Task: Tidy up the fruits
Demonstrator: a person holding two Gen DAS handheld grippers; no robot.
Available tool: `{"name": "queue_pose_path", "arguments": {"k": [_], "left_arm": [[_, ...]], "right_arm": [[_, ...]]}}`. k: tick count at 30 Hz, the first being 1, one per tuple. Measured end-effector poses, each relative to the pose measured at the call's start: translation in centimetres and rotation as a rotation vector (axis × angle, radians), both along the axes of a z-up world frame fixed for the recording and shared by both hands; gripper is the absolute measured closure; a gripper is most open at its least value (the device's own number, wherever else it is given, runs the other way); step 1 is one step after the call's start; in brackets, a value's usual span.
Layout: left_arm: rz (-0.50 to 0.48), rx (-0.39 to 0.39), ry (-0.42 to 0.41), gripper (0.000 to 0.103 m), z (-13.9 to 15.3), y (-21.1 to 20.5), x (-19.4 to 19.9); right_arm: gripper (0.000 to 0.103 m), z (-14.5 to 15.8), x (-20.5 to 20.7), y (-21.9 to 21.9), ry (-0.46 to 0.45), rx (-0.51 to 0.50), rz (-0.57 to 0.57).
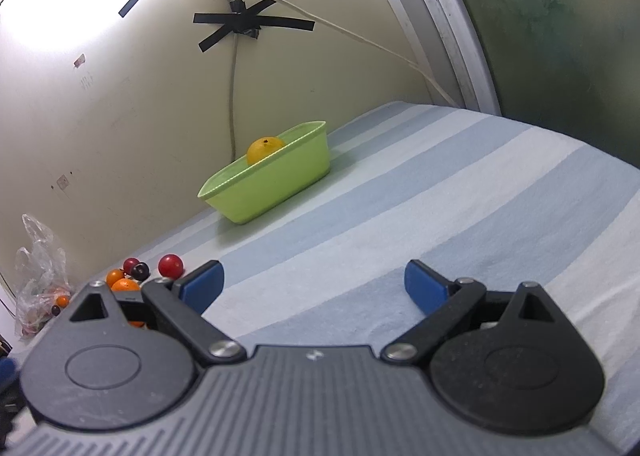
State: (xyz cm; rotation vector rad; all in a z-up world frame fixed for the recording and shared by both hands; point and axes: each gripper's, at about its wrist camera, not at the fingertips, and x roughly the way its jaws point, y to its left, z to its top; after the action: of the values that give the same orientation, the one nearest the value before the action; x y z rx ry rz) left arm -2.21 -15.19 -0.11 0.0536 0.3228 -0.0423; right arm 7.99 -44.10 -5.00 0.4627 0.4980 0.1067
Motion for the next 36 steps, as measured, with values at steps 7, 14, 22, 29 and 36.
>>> {"name": "queue_pose_path", "arguments": {"k": [7, 14, 22, 29, 36], "left_arm": [[0.064, -0.043, 0.142, 0.0, -0.7, 2.2, -1.1], [0.174, -0.038, 0.236, 0.0, -1.8, 3.5, -0.7], [0.196, -0.059, 0.365, 0.0, -3.4, 4.0, 0.4], [0.21, -0.06, 0.399, 0.0, -3.7, 4.0, 0.5], [0.22, -0.07, 0.419, 0.0, -3.6, 4.1, 0.8]], "right_arm": [[0.005, 0.0, 0.0, 0.3, 0.005, -0.026, -0.001], [0.005, 0.0, -0.2, 0.4, 0.003, -0.035, -0.007], [0.005, 0.2, -0.4, 0.8, -0.009, -0.068, 0.009], [0.005, 0.4, -0.6, 1.4, -0.026, -0.103, 0.018], [0.005, 0.3, -0.6, 1.4, -0.026, -0.104, 0.018]]}}
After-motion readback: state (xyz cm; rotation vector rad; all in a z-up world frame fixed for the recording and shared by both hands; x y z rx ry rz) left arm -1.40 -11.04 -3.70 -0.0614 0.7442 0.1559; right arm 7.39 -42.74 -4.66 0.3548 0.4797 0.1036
